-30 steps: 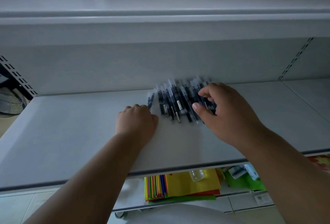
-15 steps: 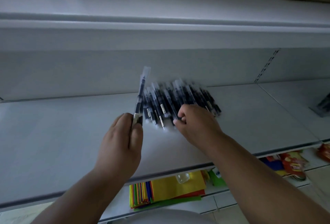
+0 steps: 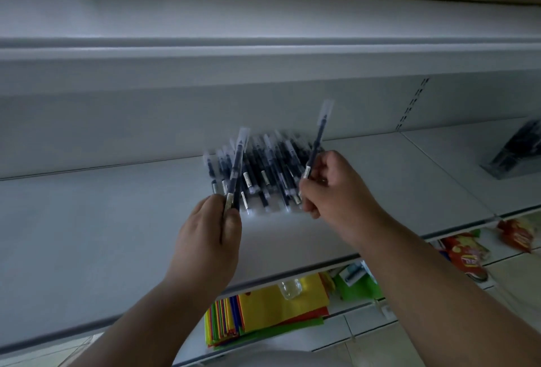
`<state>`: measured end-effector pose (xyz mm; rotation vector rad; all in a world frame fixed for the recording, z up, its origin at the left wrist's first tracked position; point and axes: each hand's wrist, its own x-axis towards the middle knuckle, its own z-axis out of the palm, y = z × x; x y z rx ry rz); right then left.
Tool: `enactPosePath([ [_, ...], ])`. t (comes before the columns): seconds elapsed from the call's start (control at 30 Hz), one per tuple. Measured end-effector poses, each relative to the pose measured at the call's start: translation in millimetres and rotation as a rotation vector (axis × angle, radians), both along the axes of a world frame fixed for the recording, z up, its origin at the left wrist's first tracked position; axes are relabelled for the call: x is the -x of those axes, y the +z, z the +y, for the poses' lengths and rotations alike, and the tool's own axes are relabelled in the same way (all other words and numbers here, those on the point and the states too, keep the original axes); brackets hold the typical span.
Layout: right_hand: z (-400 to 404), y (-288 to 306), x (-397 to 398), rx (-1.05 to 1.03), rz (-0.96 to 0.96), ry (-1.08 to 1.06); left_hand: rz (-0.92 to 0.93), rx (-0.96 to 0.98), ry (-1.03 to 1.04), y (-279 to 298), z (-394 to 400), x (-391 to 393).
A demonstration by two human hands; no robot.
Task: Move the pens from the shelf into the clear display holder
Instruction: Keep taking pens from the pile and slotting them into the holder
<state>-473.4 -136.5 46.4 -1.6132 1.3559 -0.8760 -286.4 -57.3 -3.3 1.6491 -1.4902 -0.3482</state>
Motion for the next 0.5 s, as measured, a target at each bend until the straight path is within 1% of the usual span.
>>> enactPosePath([
  [0.13, 15, 10, 40, 0.099, -0.049, -0.052, -0.025, -0.04, -0.04, -2, -11, 32],
  [0.3, 35, 21, 110, 0.247, -0.152, -0.179, -0.073, -0.039, -0.132, 5, -18, 97],
  [0.37, 42, 24, 147, 0.289, -0.149, -0.23, -0.083, -0.04, -0.154, 5, -21, 130],
  [0.5, 52, 30, 231, 0.349, -0.074, -0.282, -0.079, -0.033, -0.182, 5, -28, 210],
])
